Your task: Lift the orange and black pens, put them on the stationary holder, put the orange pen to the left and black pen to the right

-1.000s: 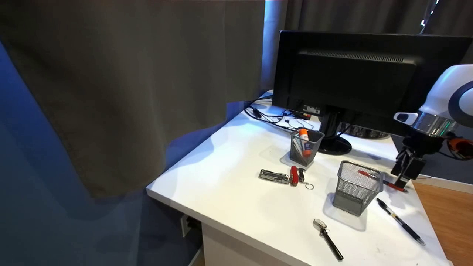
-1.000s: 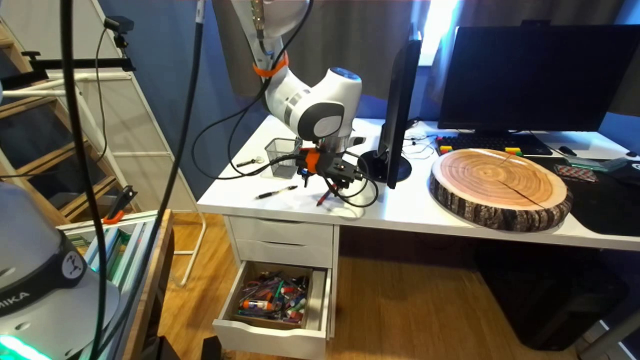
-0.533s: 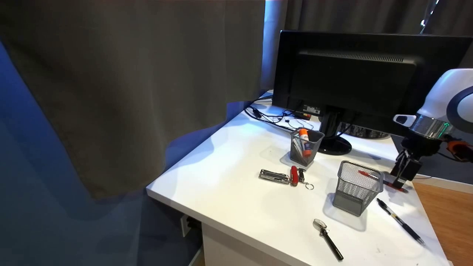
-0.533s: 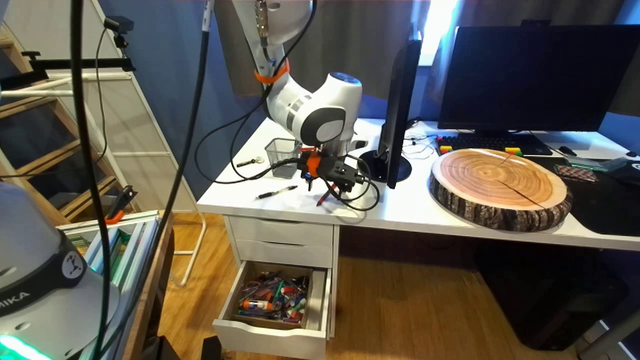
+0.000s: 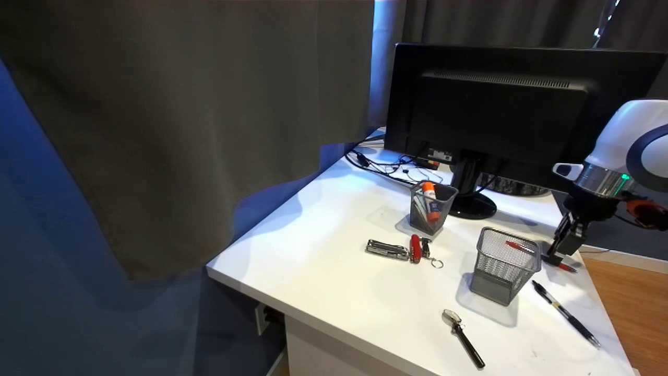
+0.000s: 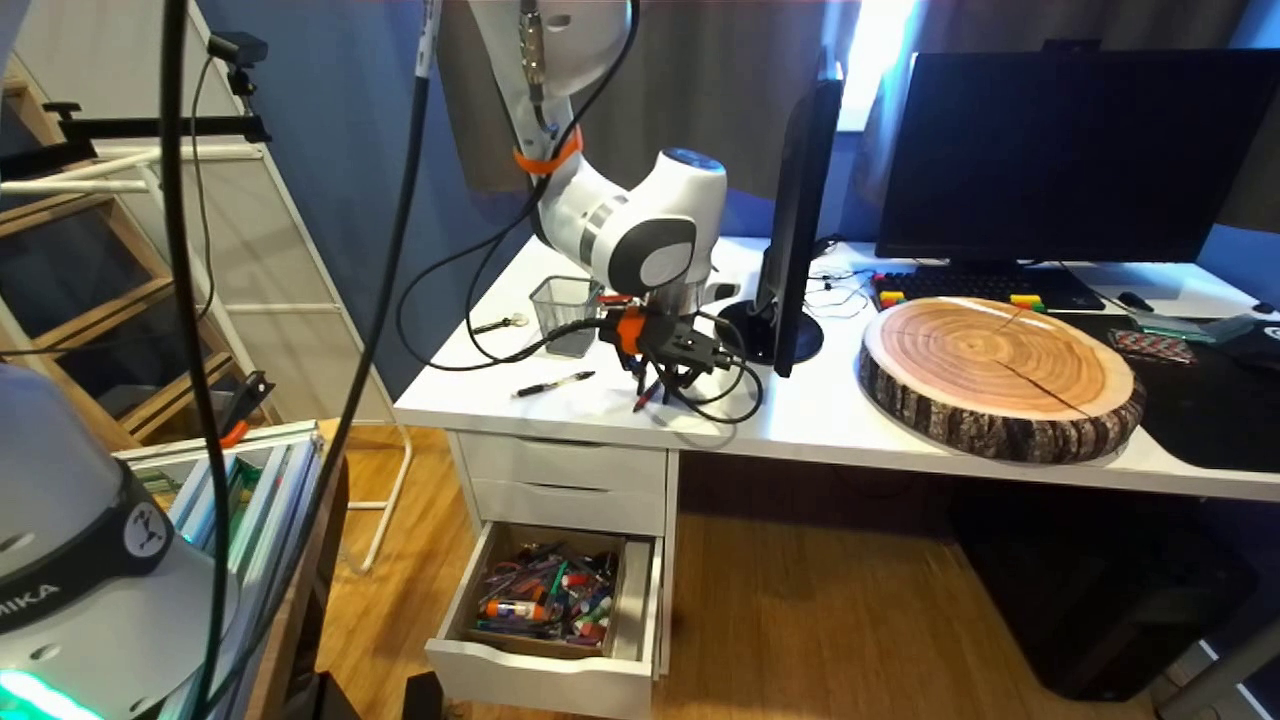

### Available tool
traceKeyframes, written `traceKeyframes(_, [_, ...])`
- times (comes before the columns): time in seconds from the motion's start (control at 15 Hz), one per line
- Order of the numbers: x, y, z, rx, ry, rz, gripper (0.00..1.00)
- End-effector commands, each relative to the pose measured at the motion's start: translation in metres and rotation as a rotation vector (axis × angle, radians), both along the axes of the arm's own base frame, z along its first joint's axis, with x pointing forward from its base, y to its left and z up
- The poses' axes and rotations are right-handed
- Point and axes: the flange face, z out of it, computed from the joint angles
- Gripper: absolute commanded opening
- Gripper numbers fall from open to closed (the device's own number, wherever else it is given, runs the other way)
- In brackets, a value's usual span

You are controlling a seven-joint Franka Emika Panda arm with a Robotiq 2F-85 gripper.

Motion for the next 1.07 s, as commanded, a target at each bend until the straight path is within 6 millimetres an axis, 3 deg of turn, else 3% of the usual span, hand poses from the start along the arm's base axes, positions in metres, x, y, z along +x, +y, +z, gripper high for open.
traceKeyframes(0.0, [0.005,0.005,-0.004,-0.017,-0.007,0.003,0.10])
traceKeyframes(0.2, [0.006,0.005,0.001,-0.028,-0.005,0.024,0.01])
traceKeyframes(0.33, [0.008,0.008,0.010,-0.031,-0.010,0.042,0.06])
traceKeyframes(0.67, [0.006,0.025,0.052,-0.036,-0.012,0.104,0.05])
traceKeyframes(1.0, [-0.010,0.061,0.100,-0.009,0.014,0.206,0.06])
